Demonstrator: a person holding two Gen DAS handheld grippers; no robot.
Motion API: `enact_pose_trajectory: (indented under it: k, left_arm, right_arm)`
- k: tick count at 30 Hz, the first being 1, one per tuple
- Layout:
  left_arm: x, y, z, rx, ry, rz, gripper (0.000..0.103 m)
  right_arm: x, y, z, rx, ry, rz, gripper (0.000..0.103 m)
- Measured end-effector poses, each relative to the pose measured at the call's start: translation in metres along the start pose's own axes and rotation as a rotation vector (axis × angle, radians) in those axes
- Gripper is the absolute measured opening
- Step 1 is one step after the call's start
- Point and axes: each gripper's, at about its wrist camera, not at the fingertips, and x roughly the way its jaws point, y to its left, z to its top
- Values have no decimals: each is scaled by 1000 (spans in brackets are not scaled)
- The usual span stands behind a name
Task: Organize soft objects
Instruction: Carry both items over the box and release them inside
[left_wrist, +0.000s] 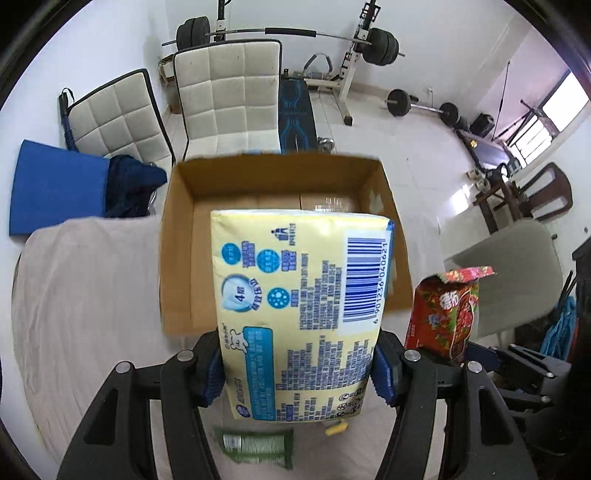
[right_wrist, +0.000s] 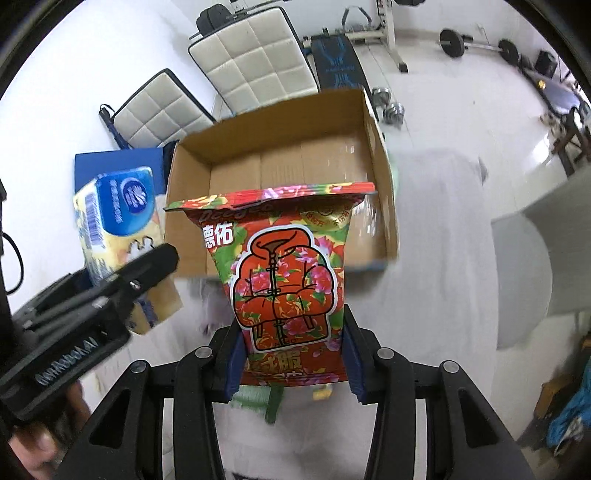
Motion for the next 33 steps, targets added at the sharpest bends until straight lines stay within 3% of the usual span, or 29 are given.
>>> enact_pose_trajectory:
  k: [5,10,13,21,28,32,33]
  left_arm:
    - [30,10,50,-8,21,8,60]
    - [71,25,93,-37,134,-41,60]
    - [103,32,109,-62,188,-64,60]
    - [180,38,134,-119,330,-146,60]
    - [214,33,135,-101,385,-145,61]
    - [227,28,133,-90,426,-105,61]
    - [228,28,133,-105,431,-104,64]
  right_arm:
    - [20,4,55,-15,-1,-49,47]
    - [82,36,130,-18,53,-69,47]
    - [119,32,154,-18,89,-79,47]
    - [200,13,196,-14,172,-106,47]
    - [236,5,210,-55,210,-133,47]
    - [248,6,214,-87,225,-167,49]
    - [249,7,213,-96,226,-179,53]
